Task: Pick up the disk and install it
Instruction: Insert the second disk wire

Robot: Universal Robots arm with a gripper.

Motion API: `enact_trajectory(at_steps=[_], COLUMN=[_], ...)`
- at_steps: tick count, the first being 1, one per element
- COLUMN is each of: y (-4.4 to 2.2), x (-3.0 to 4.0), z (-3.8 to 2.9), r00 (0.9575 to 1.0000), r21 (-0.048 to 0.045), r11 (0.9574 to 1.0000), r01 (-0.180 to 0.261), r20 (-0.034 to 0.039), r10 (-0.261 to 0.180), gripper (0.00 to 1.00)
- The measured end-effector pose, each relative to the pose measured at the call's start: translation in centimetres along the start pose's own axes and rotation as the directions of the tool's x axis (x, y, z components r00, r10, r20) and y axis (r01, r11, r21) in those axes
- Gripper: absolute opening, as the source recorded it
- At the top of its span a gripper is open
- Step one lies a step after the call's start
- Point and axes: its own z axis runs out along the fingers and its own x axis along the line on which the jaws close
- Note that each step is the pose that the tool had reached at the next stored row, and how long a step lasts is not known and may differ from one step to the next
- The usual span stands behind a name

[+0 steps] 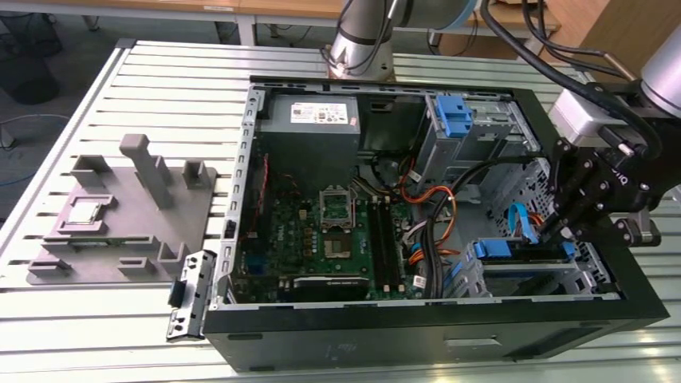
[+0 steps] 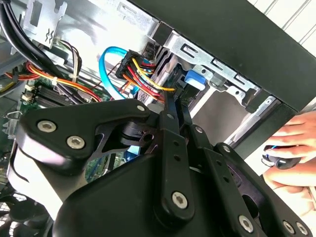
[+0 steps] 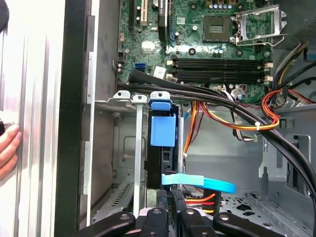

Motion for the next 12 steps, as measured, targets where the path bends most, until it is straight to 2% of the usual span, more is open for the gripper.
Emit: enact_trajectory(at_steps=[6,12], y=[0.27,0.33], x=[0.00,-0.01], z=[0.09,0.18], r00=[0.9996,0.9992], r21=[0.0022,0.0027], r11=[0.9996,0.9992], r01=[0.029,0.040], r20=[-0.0010,-0.0030], r10=[-0.029,-0.040], gripper=[0.16,0.16])
